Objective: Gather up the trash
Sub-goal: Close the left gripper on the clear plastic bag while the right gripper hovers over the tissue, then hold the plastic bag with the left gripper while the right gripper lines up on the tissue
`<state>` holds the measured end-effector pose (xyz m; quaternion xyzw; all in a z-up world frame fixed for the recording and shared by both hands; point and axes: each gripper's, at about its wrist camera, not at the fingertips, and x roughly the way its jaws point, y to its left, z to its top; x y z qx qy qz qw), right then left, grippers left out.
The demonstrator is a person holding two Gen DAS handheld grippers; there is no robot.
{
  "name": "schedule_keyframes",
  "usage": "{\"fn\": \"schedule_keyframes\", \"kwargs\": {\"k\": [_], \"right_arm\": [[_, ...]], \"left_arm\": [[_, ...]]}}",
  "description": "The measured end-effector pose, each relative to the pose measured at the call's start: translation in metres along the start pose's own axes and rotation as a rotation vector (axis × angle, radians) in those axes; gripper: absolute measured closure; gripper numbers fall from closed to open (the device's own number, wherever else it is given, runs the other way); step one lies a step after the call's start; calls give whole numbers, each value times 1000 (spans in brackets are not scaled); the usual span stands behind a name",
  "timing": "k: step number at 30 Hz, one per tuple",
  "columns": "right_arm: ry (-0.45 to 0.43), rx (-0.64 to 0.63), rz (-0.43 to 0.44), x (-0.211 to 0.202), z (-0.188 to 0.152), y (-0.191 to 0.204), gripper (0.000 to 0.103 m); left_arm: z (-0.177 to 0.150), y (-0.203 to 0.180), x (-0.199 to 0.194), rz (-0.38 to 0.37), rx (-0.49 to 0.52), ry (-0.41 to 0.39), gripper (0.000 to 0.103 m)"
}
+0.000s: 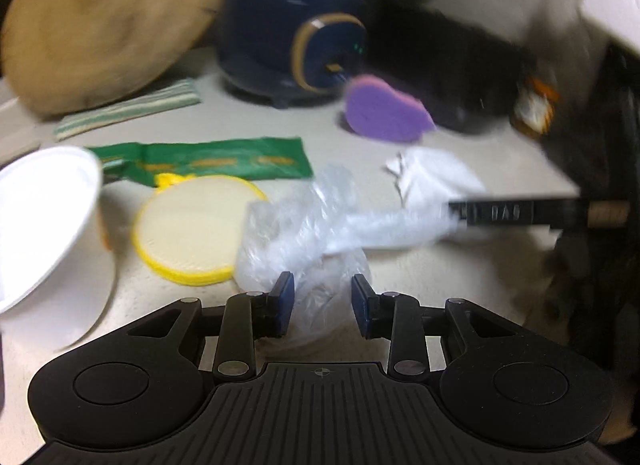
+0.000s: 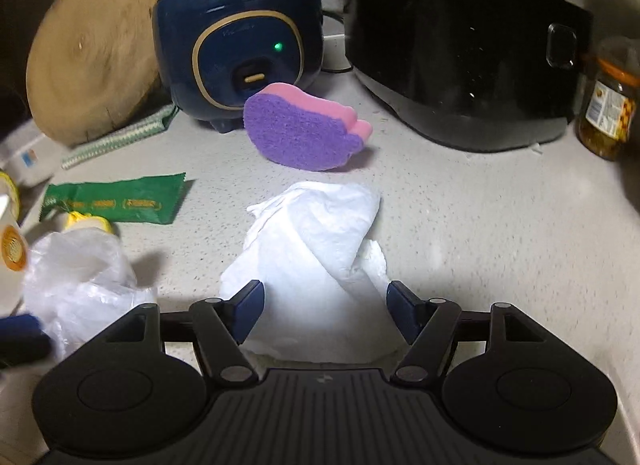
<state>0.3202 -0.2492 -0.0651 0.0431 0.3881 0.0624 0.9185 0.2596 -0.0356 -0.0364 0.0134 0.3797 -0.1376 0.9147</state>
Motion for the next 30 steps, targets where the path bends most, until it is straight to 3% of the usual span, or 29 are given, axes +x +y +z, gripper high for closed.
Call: {"fn": "schedule_keyframes", "kwargs": {"k": [6, 13, 20, 22, 24, 26, 30], "right_arm": [[-11, -62, -28, -3, -9, 12, 30], [-29, -123, -26, -3, -20, 23, 15], [59, -124, 14, 2, -10, 25, 0], [84, -146, -6, 5, -8, 29, 0], [94, -118, -10, 6, -6, 29, 0], [95, -100, -13, 6, -5, 28, 0], [83, -115, -6, 3, -8, 28, 3]], "left_arm": [[-1, -7, 15, 29, 32, 13, 68], [-4, -4, 21, 44, -13, -24, 68], [-6, 2, 17, -9, -33, -16, 69], [-6, 4, 17, 1, -37, -16, 79], [-6, 13, 16, -9, -111, -19, 88], [-10, 20, 14, -30, -180, -36, 91], [-13, 14, 4, -30, -160, -84, 93]]}}
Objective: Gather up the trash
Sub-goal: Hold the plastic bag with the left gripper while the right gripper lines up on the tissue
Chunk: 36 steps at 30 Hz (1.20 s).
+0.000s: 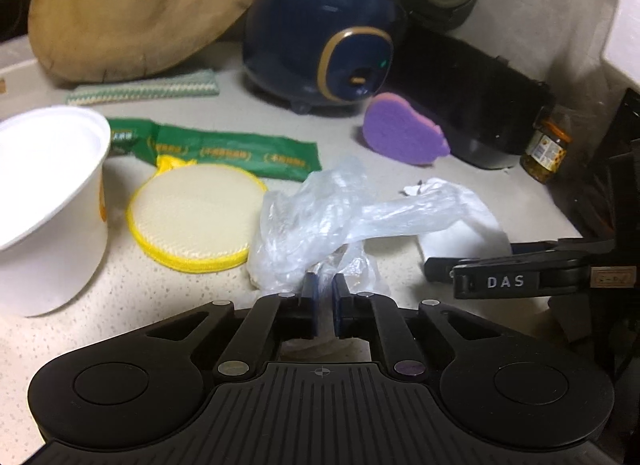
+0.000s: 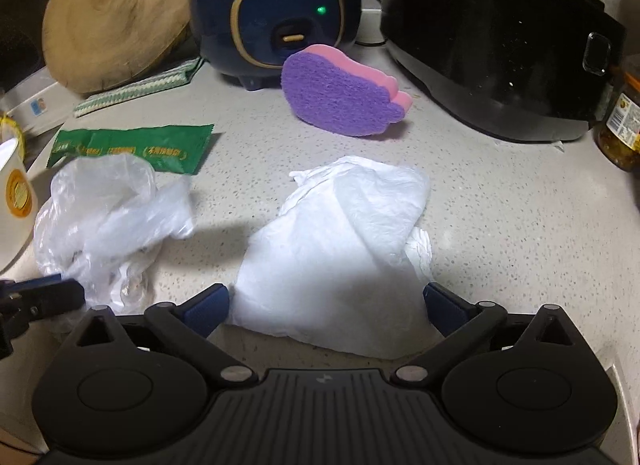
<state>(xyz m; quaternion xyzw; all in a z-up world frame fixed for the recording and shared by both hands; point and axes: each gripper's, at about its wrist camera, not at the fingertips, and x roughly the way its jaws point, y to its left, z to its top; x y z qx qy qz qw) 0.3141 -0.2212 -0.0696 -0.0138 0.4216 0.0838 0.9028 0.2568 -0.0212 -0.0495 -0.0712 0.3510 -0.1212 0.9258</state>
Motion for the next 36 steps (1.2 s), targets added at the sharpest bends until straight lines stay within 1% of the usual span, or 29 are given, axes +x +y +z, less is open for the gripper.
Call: {"fn": "schedule_keyframes", "kwargs": {"k": [1, 5, 8, 12, 15, 19, 21, 23, 24, 25, 26, 28, 30, 32, 36], "right_arm": [[-11, 10, -1, -2, -1, -2, 5], [-56, 58, 6, -14, -1, -12, 6], [-117, 25, -14, -24, 6, -14, 6], [-191, -44, -79, -27, 15, -11, 6], [-194, -40, -79, -22, 22, -14, 6], [-166, 6, -34, -12, 28, -17, 7], [-148, 16, 2, -8, 27, -14, 15], [-109, 12, 54, -2, 26, -10, 37], [-83, 14, 83, 1, 24, -7, 43], [-54, 20, 116, 4, 23, -4, 51], [-32, 26, 149, 7, 22, -2, 55], [-28, 12, 192, 6, 19, 7, 56], [-20, -8, 248, 3, 17, 14, 62], [-24, -28, 288, -2, 15, 22, 63], [-84, -81, 278, -17, 11, 31, 63]], "left_arm": [[0, -2, -4, -8, 4, -19, 93], [1, 0, -17, -34, -23, -58, 93], [3, 4, -22, -45, -36, -59, 93], [4, 11, -27, -24, -54, -65, 93], [5, 14, -32, -23, -64, -75, 93], [6, 15, -35, -20, -68, -78, 94], [7, 15, -34, -17, -71, -76, 94], [7, 15, -33, -15, -73, -74, 94], [7, 15, -33, -14, -74, -72, 93], [7, 15, -33, -14, -75, -71, 94], [7, 15, -32, -13, -76, -69, 93], [7, 15, -32, -11, -78, -67, 93], [6, 16, -31, -10, -84, -62, 93], [6, 14, -31, -7, -84, -60, 93], [7, 10, -37, 6, -66, -76, 93]]}}
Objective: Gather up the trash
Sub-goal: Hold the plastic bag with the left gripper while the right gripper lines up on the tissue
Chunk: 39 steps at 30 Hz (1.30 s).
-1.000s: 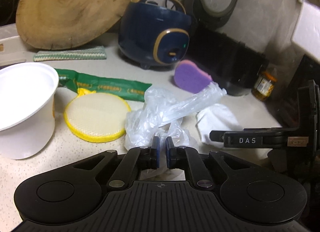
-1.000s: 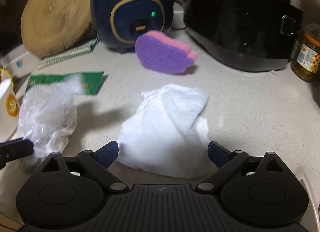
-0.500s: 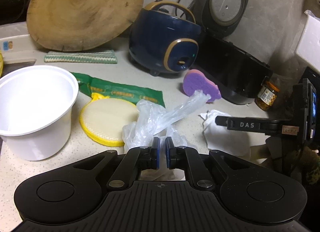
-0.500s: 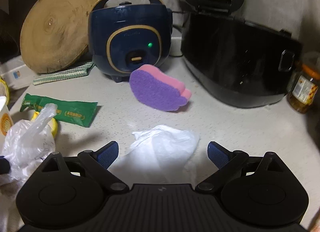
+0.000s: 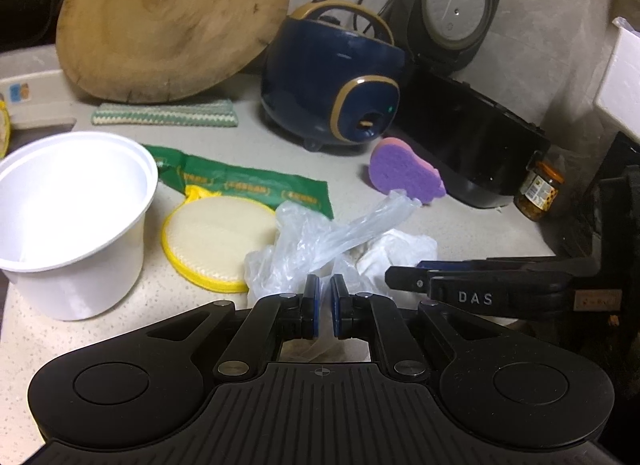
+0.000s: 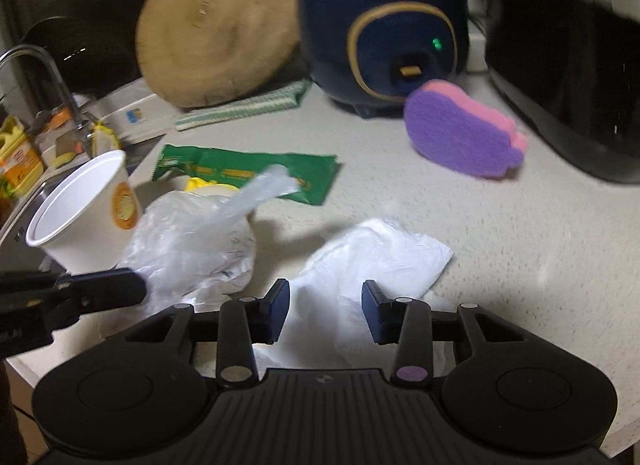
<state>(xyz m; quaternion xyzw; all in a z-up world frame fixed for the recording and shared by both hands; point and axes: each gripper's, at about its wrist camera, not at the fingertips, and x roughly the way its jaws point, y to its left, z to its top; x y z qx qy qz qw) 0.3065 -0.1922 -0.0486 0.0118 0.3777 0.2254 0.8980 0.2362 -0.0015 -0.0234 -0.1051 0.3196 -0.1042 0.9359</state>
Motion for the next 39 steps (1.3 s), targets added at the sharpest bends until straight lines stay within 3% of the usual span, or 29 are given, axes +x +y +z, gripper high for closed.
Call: {"fn": "schedule_keyframes", "kwargs": {"k": [3, 5, 7, 12, 18, 21, 23, 26, 31, 34, 39], "right_arm": [[-38, -92, -78, -6, -1, 6, 58], [-64, -173, -149, -6, -2, 10, 37], [-83, -211, -189, -6, -1, 10, 32], [-54, -148, -150, 5, 6, -2, 32], [-55, -105, -143, 13, 7, -2, 32], [-74, -102, -153, 11, 8, -2, 32], [-81, -97, -173, 9, 9, -5, 32], [-91, -83, -181, -3, 8, -9, 32], [-108, -109, -60, -27, 2, -3, 32], [-82, -136, -74, -14, -4, 5, 32], [-11, -52, -71, 7, -9, -3, 32]], "left_arm": [[-3, 2, -4, 6, -12, -9, 93], [-4, 4, -5, 15, -28, -8, 93], [-5, 7, -7, 25, -41, -10, 93], [-4, 10, -11, 35, -46, -17, 94], [5, 1, -25, -50, -37, -78, 92], [11, -11, -17, 12, 44, -34, 92], [16, -15, -12, 14, 98, -24, 92], [20, -5, -5, -24, 61, 32, 91], [11, 6, 2, 5, -2, 71, 90], [2, -3, 13, -12, 85, 113, 87], [-14, -23, 26, 5, 254, 198, 86]]}}
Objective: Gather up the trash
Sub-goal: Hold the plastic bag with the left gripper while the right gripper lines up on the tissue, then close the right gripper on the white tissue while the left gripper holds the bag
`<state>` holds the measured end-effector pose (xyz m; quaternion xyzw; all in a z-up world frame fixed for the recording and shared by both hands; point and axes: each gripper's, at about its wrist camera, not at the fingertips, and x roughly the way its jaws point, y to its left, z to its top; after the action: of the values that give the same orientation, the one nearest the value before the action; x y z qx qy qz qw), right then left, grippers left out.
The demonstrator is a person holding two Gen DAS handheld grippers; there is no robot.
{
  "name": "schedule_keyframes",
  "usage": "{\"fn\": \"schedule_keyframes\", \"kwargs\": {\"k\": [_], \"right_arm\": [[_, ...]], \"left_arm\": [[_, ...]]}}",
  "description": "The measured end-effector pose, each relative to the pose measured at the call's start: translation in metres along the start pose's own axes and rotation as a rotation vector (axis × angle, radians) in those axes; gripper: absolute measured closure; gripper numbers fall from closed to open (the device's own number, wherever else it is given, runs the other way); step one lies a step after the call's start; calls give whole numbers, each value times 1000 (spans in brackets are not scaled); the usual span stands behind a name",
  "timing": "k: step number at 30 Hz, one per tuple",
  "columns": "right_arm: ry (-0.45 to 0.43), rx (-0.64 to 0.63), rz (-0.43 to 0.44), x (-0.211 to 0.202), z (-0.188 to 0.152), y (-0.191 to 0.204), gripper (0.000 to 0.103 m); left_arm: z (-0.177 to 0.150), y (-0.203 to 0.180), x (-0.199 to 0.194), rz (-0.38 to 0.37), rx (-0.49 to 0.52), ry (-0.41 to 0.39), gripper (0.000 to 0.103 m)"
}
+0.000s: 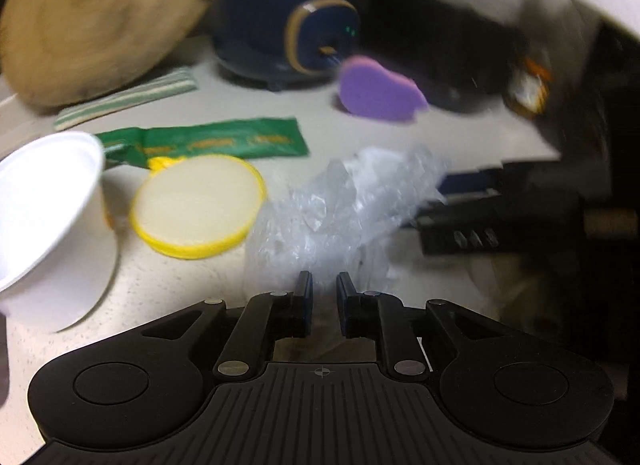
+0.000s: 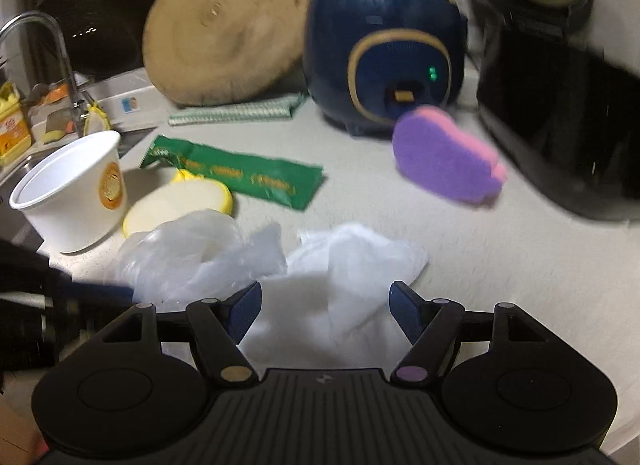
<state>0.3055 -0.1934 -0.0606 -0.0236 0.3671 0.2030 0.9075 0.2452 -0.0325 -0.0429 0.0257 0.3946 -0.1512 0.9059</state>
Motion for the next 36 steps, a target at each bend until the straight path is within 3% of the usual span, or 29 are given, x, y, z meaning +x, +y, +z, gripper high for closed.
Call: {"fn": "schedule_keyframes", "kwargs": {"k": [4, 7, 11, 14, 17, 18, 20, 21, 24, 29, 33, 36], "right_arm": [[10, 17, 0, 3, -6, -5, 31], [7, 28, 2, 3, -7, -6, 31], [4, 53, 33, -8, -8, -8, 32], [-69, -9, 132, -35, -8, 2, 32], [-102, -79, 196, -47, -8, 19, 33], [-80, -90, 215, -43, -9, 25, 36], [-1, -116, 203, -25, -13, 38, 71], [39, -118, 186, -16, -15, 41, 74], [31, -101, 172, -13, -17, 43, 75], [45, -38, 239, -11, -14, 28, 74], [42, -11, 257, -11, -16, 24, 74], [48, -15, 241, -14, -15, 22, 75]], "left_arm": [[4, 0, -4, -60, 19, 14, 84], [14, 9, -27, -126, -31, -78, 84], [24, 19, -44, -54, -38, -160, 82], [22, 46, -32, -19, -204, -136, 82], [9, 65, -14, -81, -360, -98, 82], [4, 67, -8, -104, -389, -84, 82], [-1, 67, 0, -141, -403, -65, 82], [-2, 65, 2, -156, -395, -56, 82], [-3, 58, 3, -163, -320, -46, 82], [-2, 19, -9, -186, 17, -18, 82], [3, 14, -1, -171, 53, 8, 79], [5, 2, 5, -114, 120, 15, 77]]}}
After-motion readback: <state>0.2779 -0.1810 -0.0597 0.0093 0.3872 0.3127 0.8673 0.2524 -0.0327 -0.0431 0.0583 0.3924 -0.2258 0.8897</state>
